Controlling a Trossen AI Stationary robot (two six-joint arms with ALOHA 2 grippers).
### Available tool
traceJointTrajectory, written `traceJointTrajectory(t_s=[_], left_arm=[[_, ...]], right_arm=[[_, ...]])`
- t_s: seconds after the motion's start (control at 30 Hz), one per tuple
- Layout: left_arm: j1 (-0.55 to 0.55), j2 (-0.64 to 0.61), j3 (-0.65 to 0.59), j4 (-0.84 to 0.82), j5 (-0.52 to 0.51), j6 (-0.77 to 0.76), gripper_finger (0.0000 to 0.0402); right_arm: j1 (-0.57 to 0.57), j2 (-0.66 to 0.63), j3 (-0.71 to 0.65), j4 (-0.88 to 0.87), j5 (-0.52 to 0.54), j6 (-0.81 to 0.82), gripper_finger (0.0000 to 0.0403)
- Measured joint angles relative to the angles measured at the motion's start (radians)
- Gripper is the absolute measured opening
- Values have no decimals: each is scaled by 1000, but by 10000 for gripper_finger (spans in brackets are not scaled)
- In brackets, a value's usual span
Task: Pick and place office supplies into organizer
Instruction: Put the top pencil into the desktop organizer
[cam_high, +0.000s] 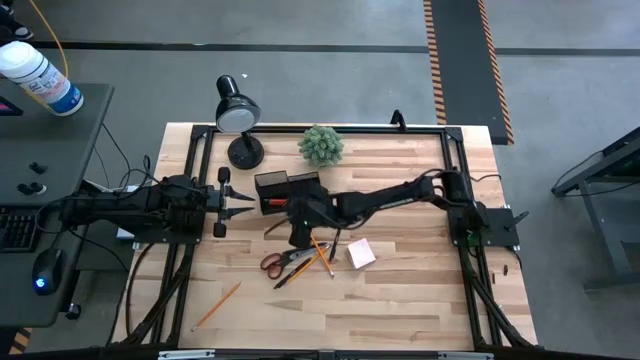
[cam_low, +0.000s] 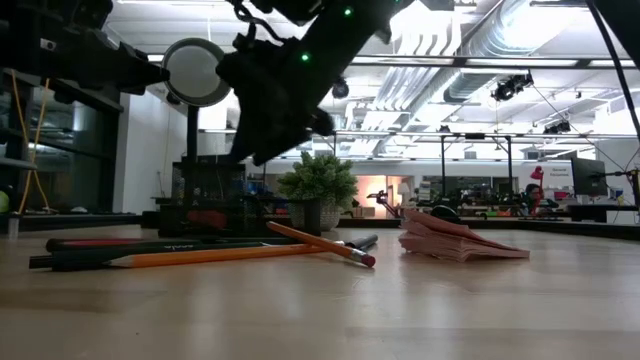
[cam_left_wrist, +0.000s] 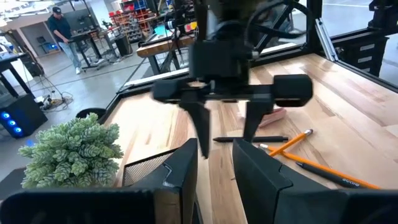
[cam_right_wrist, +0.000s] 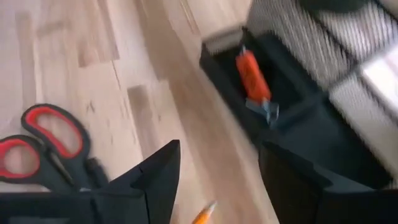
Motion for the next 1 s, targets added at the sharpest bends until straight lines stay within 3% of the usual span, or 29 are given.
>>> traceJointTrajectory(t_s=[0.17,0.47,1.0], left_arm=[[0,0,0,0,0,0,90],[0,0,0,-4,0,-1,90],[0,0,0,-18,0,-3,90]], right_arm=[[48,5,0,-93,124,244,206],[71,13,-9,-141,85,502,194],[97,73,-10,-141,84,563,188]])
